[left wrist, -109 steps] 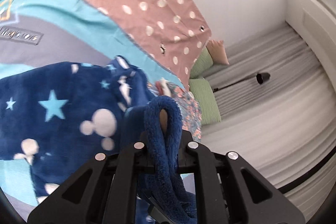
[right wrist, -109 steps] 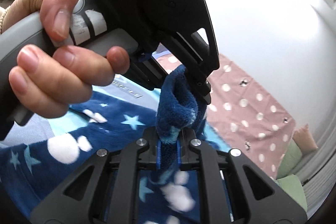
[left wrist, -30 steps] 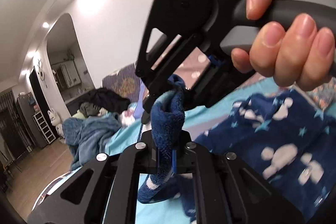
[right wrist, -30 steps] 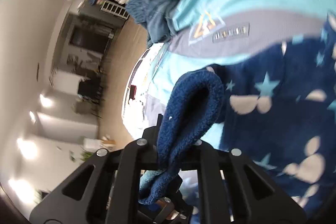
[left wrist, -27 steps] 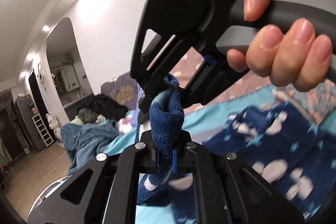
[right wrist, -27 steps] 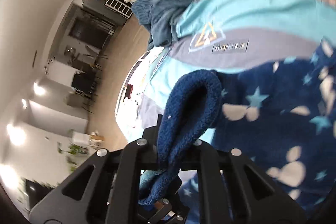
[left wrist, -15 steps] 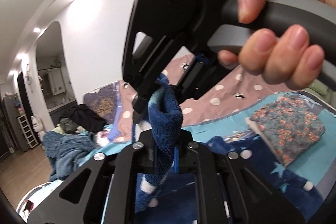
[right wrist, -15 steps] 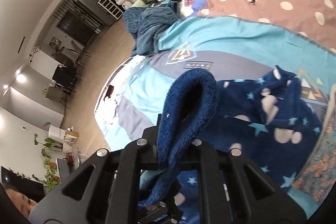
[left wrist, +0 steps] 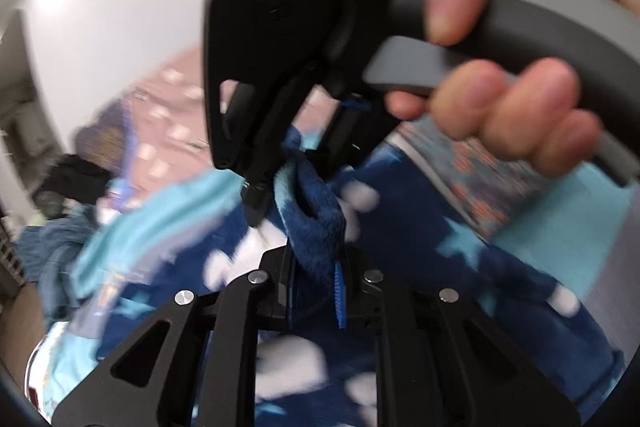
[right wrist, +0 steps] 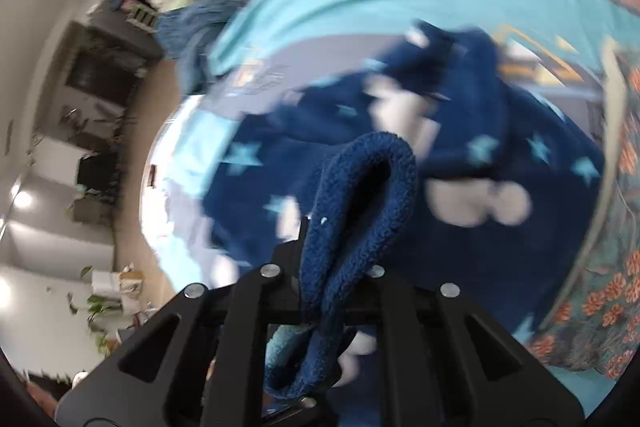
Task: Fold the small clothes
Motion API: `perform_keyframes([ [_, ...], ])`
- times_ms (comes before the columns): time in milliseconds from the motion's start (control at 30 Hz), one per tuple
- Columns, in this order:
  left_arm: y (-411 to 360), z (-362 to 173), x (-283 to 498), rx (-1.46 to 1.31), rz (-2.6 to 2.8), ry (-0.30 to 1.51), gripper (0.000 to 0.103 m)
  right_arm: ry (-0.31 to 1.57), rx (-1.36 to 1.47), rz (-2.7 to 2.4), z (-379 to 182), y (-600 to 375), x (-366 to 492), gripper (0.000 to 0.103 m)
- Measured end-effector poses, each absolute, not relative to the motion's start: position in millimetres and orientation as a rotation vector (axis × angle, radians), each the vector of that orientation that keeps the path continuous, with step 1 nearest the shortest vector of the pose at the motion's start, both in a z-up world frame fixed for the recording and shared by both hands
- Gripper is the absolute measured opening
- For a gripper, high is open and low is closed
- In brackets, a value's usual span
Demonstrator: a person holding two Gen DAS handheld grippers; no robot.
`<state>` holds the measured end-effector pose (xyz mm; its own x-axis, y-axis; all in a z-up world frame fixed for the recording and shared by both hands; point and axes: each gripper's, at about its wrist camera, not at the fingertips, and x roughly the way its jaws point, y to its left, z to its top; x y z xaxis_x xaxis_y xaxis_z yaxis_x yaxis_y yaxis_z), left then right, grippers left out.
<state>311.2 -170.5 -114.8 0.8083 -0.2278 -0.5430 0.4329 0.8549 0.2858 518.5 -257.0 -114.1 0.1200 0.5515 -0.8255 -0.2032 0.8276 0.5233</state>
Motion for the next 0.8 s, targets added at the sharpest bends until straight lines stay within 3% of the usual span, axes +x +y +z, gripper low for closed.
perform_keyframes([
  [100,-176.4,-126.9,301.9,0.443,-0.515,0.635,0.036,1.366,0.325,0.533,-139.7,-271.9,518.7,0.011],
  [200,-165.8,-126.5,282.7,0.462,-0.633,0.670,0.036,1.393,0.315,0.501,-160.5,-279.1,515.2,0.022],
  [367,-92.0,-116.3,278.5,0.369,-0.616,0.676,0.037,1.308,0.073,0.403,-153.2,-277.7,487.9,0.063],
  [467,-23.6,-106.4,305.3,0.198,-0.519,0.683,0.039,1.160,-0.068,0.278,-125.9,-278.9,464.3,0.068],
  [600,71.6,-111.2,367.2,-0.154,-0.470,0.777,0.046,0.967,0.013,0.365,-102.3,-275.0,438.2,0.069],
  [733,107.0,-158.0,407.4,-0.424,-0.592,0.953,0.046,0.960,-0.102,0.387,-135.8,-243.6,427.5,0.069],
  [800,105.1,-173.9,406.7,-0.417,-0.608,0.977,0.046,1.017,-0.144,0.401,-165.4,-236.8,426.4,0.069],
])
